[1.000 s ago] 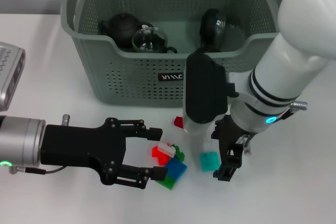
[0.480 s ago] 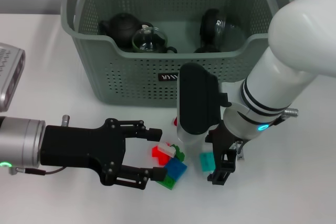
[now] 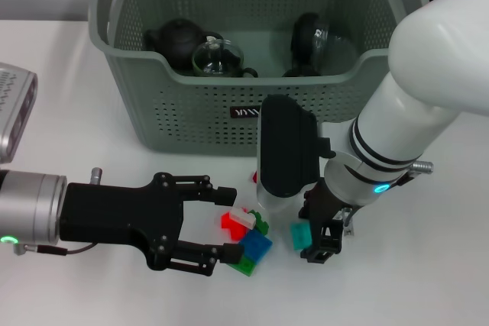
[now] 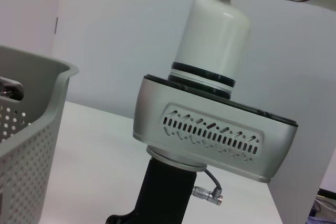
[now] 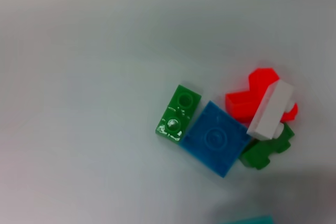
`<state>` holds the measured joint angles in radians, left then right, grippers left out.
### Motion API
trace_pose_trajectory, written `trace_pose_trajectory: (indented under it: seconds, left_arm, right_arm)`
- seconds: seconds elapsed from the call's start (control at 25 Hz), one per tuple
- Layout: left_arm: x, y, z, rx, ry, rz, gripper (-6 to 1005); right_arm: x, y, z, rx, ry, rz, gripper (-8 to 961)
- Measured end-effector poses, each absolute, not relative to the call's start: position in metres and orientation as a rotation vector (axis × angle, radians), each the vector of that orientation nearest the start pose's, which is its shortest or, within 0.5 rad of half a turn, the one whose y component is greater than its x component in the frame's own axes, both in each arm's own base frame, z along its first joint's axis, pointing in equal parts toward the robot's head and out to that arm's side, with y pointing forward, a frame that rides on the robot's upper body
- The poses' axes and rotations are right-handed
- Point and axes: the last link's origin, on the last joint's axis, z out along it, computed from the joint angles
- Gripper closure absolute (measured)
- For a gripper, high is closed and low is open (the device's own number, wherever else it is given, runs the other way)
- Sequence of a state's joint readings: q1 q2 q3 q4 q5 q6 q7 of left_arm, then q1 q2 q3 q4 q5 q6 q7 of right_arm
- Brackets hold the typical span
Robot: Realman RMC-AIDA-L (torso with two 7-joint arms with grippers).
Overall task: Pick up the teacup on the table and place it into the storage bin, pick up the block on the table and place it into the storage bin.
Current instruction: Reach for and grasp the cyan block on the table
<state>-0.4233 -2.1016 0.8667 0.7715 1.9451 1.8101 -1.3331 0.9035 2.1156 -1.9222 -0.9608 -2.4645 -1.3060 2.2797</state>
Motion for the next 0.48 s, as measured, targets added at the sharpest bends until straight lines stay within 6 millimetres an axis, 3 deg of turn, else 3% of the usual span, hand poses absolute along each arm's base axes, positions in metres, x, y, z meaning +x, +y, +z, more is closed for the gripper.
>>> trace_pose_trajectory:
  seconds: [0.48]
  left_arm:
    - [-0.2469,0.2753,-0.0088,-3.007,-0.434,-0.808,185]
  right_arm:
    - [0.1353,0.3358,-0.1245,-2.948,-0.032,-0.926,351]
